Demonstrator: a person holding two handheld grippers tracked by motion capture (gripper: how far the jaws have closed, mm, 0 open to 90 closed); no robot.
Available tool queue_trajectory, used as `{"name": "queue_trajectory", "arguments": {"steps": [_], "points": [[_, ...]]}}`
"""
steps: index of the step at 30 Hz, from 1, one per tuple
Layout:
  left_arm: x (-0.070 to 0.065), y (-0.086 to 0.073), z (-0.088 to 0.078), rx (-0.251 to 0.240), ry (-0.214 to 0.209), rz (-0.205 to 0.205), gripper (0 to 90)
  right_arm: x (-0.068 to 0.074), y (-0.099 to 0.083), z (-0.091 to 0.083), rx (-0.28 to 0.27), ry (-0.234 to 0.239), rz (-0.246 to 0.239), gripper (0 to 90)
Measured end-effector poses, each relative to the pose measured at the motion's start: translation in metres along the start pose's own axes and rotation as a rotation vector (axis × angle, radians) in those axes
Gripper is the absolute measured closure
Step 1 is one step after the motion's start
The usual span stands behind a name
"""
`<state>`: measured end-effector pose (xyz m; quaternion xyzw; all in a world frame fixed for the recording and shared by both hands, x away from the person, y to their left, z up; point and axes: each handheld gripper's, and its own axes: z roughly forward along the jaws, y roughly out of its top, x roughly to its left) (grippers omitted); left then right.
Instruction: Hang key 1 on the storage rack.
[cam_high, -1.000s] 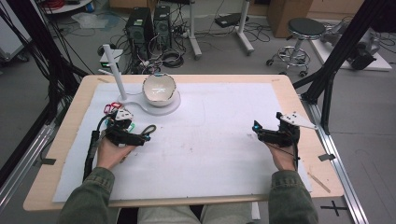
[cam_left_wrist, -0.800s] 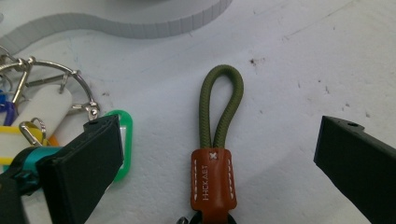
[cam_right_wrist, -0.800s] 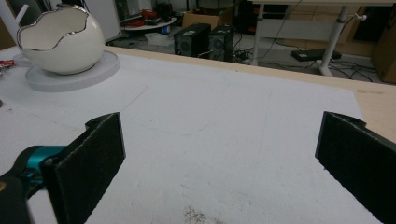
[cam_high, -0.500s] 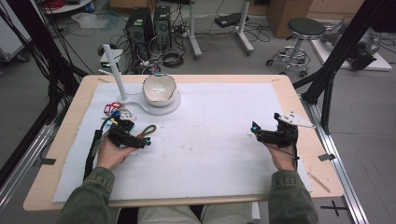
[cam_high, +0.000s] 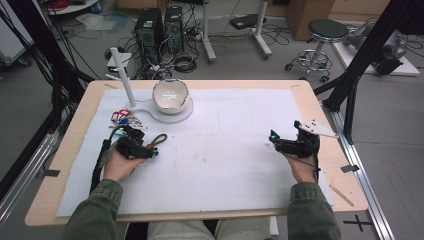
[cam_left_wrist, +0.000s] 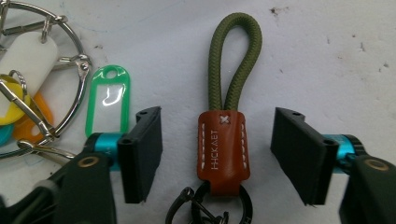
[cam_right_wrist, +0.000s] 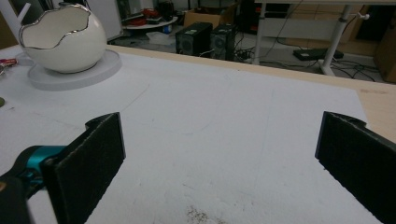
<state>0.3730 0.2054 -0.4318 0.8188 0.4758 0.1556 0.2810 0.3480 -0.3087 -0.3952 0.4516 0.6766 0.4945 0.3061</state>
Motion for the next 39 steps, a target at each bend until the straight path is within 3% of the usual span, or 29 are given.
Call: {"name": "queue_trajectory", "arguments": {"steps": [2, 5, 9, 18, 24, 29, 39], "points": [[0.000, 0.000, -0.001, -0.007, 0.007, -0.001, 42.5, 0.000, 0.000, 0.000, 0.000, 0.000, 0.002, 0.6], [0.003, 0.000, -0.003, -0.012, 0.003, -0.008, 57.4, 0.000, 0.000, -0.001, -0.001, -0.002, 0.001, 0.6], [0.002, -0.002, -0.003, -0.023, 0.000, 0.029, 66.5, 0.000, 0.000, -0.001, -0.001, -0.001, 0.000, 0.6], [0.005, -0.002, -0.003, -0.027, -0.021, 0.031, 67.9, 0.000, 0.000, -0.001, 0.000, -0.003, 0.002, 0.6], [0.004, -0.002, -0.005, -0.021, 0.010, 0.047, 68.8, 0.000, 0.000, -0.001, -0.001, -0.004, 0.005, 0.6], [0.007, -0.002, -0.009, -0.030, 0.006, 0.043, 68.8, 0.000, 0.000, -0.001, -0.002, -0.004, 0.005, 0.6], [0.015, -0.004, -0.025, -0.076, -0.009, -0.016, 68.8, 0.000, 0.000, -0.001, 0.005, 0.001, -0.001, 0.6]]}}
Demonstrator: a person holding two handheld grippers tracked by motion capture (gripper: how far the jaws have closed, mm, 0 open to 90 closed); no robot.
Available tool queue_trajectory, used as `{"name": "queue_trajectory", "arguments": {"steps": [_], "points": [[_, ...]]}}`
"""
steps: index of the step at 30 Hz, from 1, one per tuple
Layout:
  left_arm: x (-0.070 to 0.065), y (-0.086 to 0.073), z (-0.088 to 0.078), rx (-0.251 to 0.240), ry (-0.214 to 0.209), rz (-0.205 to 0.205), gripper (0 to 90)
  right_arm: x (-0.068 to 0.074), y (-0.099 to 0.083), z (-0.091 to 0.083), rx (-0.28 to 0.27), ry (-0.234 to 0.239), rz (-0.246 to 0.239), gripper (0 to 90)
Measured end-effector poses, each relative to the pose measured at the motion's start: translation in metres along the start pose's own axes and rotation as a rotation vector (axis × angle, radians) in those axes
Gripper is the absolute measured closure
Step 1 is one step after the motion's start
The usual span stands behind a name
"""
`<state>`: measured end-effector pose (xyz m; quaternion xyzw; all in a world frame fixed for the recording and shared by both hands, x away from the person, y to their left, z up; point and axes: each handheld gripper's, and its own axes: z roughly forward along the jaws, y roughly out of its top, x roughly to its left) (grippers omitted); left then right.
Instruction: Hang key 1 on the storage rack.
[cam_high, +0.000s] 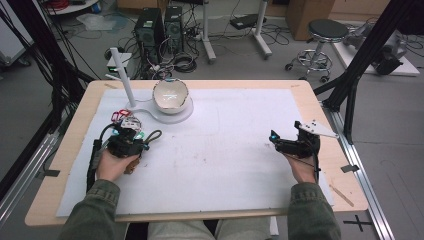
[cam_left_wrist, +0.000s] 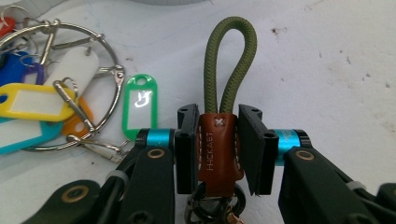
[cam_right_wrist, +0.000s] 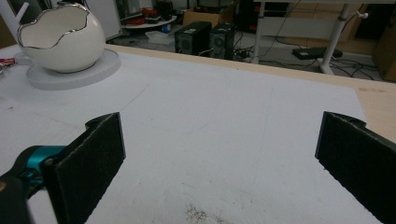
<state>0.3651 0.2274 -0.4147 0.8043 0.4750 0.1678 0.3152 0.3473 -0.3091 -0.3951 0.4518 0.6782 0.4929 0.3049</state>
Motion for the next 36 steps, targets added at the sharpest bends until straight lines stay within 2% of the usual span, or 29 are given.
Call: {"name": "queue_trajectory", "arguments": {"steps": [2, 9, 19, 26, 31, 36], "points": [[0.002, 0.000, -0.002, -0.019, 0.002, -0.015, 68.7, 0.000, 0.000, 0.000, 0.000, -0.001, 0.002, 0.6], [0.007, 0.000, -0.010, -0.037, -0.003, -0.040, 68.7, 0.000, 0.000, 0.000, 0.001, -0.002, -0.001, 0.6], [0.018, -0.002, -0.021, -0.084, -0.012, -0.108, 68.7, 0.002, 0.000, 0.001, 0.007, -0.008, -0.004, 0.6], [0.024, -0.002, -0.034, -0.156, -0.018, -0.171, 68.7, 0.000, 0.000, -0.001, 0.005, -0.017, -0.004, 0.6], [0.030, 0.001, -0.045, -0.180, 0.003, -0.193, 68.7, 0.001, 0.000, -0.001, 0.007, -0.019, -0.009, 0.7], [0.039, 0.004, -0.053, -0.201, 0.006, -0.223, 68.7, 0.001, 0.000, -0.001, 0.007, -0.019, -0.011, 0.6]]}}
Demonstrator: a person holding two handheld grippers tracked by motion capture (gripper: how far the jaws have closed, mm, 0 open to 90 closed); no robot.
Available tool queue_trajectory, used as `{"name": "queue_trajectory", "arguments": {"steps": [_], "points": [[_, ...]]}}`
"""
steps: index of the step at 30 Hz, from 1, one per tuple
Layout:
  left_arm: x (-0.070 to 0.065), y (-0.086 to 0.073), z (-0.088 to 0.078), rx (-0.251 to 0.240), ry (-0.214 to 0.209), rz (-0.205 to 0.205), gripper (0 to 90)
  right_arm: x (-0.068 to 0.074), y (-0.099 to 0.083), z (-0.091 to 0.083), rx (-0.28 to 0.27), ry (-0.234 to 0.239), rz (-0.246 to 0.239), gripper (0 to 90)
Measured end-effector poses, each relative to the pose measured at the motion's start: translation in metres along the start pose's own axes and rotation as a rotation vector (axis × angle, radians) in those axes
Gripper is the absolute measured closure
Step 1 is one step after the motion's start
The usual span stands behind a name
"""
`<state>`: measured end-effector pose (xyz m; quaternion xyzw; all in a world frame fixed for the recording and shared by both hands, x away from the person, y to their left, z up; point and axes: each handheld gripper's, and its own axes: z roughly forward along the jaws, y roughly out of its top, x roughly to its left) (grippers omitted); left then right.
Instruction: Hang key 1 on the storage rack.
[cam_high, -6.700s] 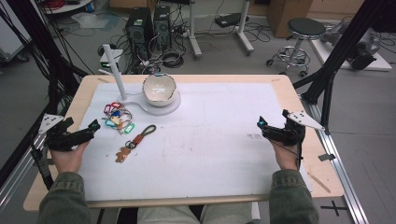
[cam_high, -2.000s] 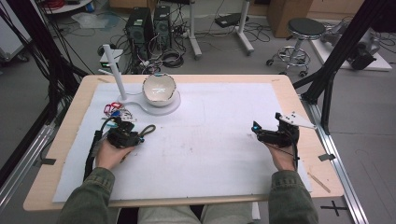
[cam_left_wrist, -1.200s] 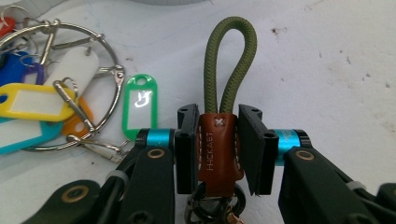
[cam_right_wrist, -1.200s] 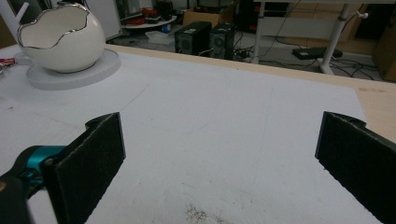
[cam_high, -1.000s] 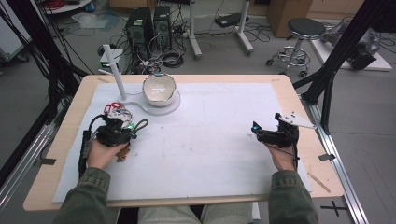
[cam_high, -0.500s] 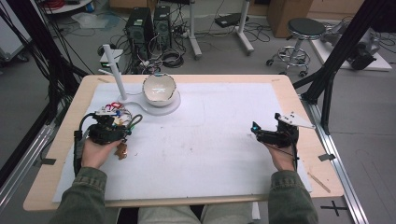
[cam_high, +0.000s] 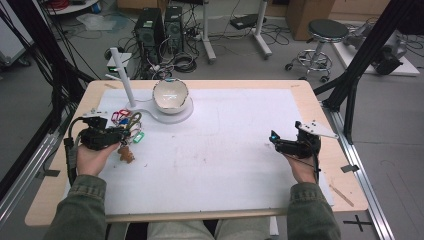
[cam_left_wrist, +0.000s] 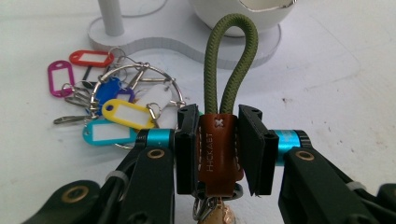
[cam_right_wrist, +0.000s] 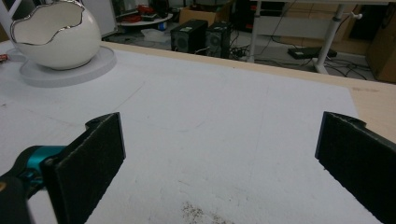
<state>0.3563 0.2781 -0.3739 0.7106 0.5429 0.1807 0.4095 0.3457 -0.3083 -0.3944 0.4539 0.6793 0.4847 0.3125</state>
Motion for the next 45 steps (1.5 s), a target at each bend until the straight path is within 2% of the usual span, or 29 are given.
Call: {"name": "queue_trajectory", "arguments": {"steps": [3, 10, 24, 30, 41, 44, 45], "points": [[0.003, 0.005, -0.004, -0.010, 0.010, -0.002, 68.7, 0.000, 0.000, -0.001, 0.002, -0.001, 0.006, 0.6], [0.013, 0.016, -0.009, -0.030, -0.012, -0.039, 68.5, 0.001, 0.000, -0.001, -0.003, 0.003, 0.007, 0.6], [0.025, 0.039, -0.019, -0.053, 0.031, -0.047, 68.7, 0.002, 0.000, -0.001, 0.000, 0.004, -0.002, 0.6], [0.031, 0.046, -0.027, -0.080, 0.019, -0.070, 68.7, 0.002, 0.000, 0.000, -0.002, 0.004, -0.011, 0.6], [0.040, 0.069, -0.037, -0.067, 0.074, -0.043, 68.7, 0.003, 0.000, 0.000, 0.000, 0.005, -0.011, 0.7], [0.043, 0.074, -0.038, -0.074, 0.080, -0.053, 68.7, 0.003, 0.000, 0.000, 0.000, 0.003, -0.009, 0.6], [0.045, 0.075, -0.038, -0.079, 0.069, -0.065, 68.7, 0.003, 0.000, -0.001, 0.000, 0.002, -0.009, 0.6]]}}
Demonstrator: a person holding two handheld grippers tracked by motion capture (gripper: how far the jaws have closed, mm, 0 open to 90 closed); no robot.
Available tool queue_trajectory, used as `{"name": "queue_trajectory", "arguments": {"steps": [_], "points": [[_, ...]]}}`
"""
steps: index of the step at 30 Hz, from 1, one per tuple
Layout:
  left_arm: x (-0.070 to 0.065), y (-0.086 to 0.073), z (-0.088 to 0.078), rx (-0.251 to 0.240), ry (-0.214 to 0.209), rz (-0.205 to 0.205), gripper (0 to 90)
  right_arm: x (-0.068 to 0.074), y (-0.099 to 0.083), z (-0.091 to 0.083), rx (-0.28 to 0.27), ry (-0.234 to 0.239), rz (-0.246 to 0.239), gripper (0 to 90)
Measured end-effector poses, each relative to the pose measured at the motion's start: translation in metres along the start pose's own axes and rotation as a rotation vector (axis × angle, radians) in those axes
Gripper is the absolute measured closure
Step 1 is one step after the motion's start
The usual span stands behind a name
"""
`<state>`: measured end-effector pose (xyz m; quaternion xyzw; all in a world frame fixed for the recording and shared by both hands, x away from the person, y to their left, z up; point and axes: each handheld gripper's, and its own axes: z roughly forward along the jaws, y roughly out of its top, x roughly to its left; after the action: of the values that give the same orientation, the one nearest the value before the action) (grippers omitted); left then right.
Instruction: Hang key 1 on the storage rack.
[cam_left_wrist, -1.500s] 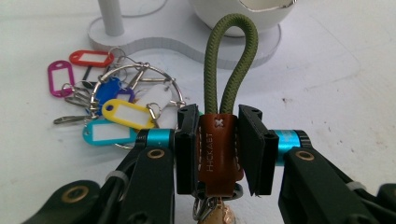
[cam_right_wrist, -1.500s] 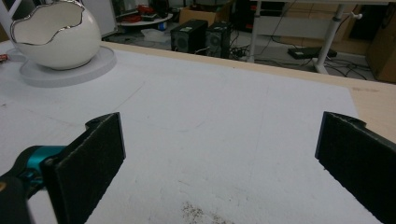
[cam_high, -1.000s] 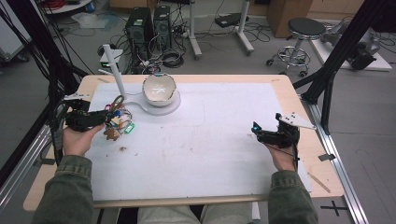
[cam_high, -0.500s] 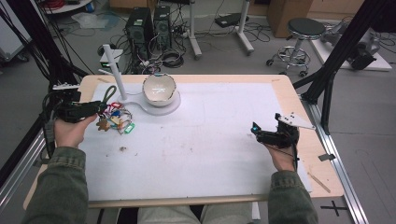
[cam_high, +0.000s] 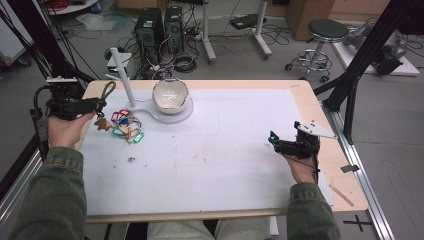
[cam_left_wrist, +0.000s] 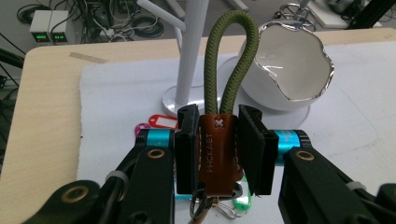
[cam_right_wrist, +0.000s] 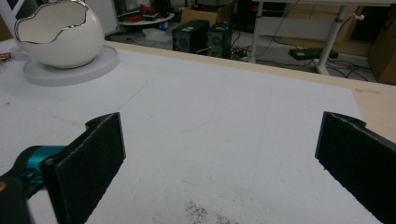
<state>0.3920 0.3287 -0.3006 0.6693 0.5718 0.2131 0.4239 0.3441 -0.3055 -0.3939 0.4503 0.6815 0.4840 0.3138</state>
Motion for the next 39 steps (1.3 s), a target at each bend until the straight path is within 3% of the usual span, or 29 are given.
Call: {"name": "queue_trajectory", "arguments": {"steps": [4, 7, 10, 14, 18, 30, 35, 39], "points": [[0.006, 0.005, -0.001, -0.020, -0.025, -0.042, 68.8, 0.000, 0.000, 0.000, -0.002, 0.000, -0.001, 0.7], [0.011, 0.010, -0.001, -0.052, -0.071, -0.085, 68.8, 0.000, 0.000, 0.000, -0.002, 0.000, 0.001, 0.6], [0.013, 0.016, 0.001, -0.050, -0.047, -0.086, 68.9, 0.000, 0.000, 0.000, -0.001, -0.003, 0.001, 0.7], [0.019, 0.021, 0.005, -0.052, -0.048, -0.109, 68.9, 0.001, 0.000, -0.001, 0.004, 0.000, 0.000, 0.7], [0.024, 0.026, 0.011, -0.043, -0.049, -0.105, 69.1, 0.001, 0.000, 0.000, 0.003, 0.002, -0.009, 0.6], [0.049, 0.029, 0.027, -0.074, -0.074, -0.234, 69.2, 0.007, -0.001, 0.000, 0.017, 0.006, -0.040, 0.7], [0.058, 0.027, 0.033, -0.062, -0.060, -0.269, 69.2, 0.007, -0.001, 0.001, 0.020, 0.010, -0.053, 0.6], [0.063, 0.025, 0.039, -0.027, -0.078, -0.292, 69.2, 0.007, -0.001, 0.000, 0.019, 0.009, -0.048, 0.7]]}}
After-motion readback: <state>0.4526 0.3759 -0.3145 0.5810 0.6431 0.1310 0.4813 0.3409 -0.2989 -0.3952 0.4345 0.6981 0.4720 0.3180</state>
